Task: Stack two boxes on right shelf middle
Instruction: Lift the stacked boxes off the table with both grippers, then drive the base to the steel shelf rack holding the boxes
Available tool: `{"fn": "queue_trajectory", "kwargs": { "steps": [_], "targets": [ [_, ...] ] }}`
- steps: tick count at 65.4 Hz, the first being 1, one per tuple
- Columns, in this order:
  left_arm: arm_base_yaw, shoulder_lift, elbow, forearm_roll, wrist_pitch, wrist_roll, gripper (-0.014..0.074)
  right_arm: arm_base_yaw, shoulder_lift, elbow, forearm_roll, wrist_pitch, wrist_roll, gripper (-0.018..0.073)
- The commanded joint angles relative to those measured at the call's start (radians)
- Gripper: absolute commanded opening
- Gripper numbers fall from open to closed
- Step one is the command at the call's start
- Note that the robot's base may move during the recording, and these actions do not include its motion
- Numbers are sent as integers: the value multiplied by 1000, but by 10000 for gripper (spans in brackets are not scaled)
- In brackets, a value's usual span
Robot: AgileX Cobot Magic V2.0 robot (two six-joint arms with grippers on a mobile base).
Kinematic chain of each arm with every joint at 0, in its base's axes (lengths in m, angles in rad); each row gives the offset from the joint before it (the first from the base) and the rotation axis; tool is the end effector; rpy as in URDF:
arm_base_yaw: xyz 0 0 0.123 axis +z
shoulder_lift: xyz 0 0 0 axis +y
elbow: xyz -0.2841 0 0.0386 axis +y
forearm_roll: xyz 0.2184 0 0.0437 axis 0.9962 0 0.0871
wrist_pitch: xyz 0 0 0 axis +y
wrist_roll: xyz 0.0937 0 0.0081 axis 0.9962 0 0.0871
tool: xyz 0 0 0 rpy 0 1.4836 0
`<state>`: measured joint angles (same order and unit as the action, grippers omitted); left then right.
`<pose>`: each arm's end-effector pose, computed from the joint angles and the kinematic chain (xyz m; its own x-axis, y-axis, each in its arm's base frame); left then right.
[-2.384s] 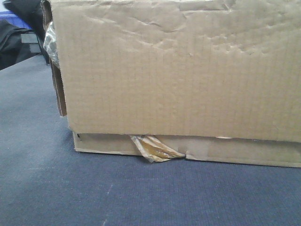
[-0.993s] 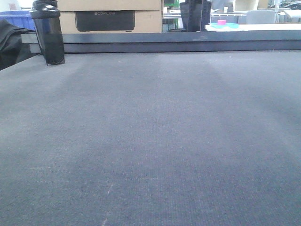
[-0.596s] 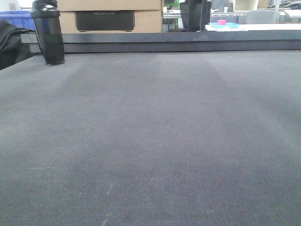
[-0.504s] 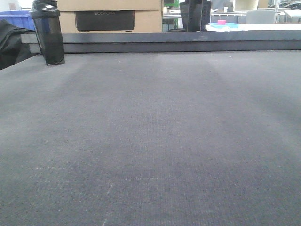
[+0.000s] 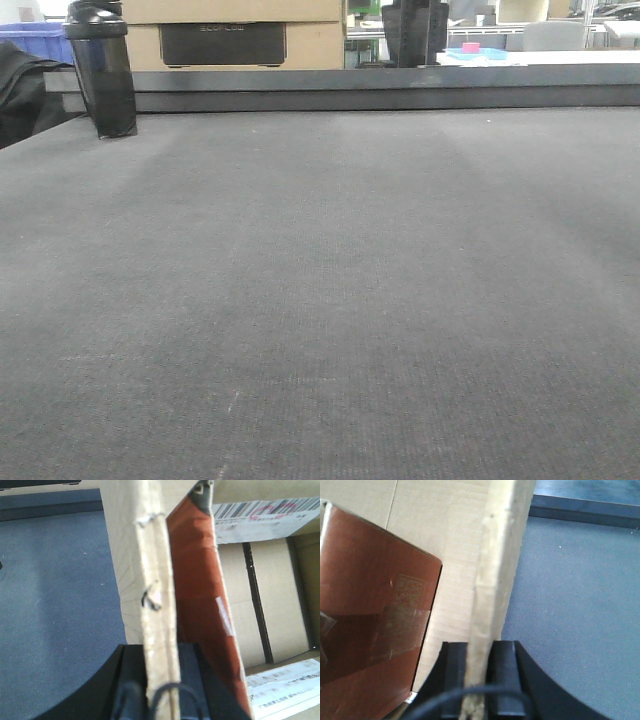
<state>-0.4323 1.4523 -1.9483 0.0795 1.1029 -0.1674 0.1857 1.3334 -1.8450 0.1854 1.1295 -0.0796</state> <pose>0.2366 -0.1018 0.5055 -0.4935 0.0837 -0.8657 0.2999 0.9507 -0.0791 0.2133 0.0560 0.5068 -0.4918 -0.0921 -0.8658 -0.3237 0.9424 0.0837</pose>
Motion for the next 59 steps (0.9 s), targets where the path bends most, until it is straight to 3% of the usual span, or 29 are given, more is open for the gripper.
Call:
{"fn": "queue_trajectory", "kwargs": {
  "steps": [1,59],
  "targets": [
    [2,-15,-11,-4,-55,0,-111,-2,-12,-13,-2,-61,-15,-152],
    [2,-15,-11,-4,-55,0,-111,-2,-12,-13,-2,-62,-15,-152]
  ]
}}
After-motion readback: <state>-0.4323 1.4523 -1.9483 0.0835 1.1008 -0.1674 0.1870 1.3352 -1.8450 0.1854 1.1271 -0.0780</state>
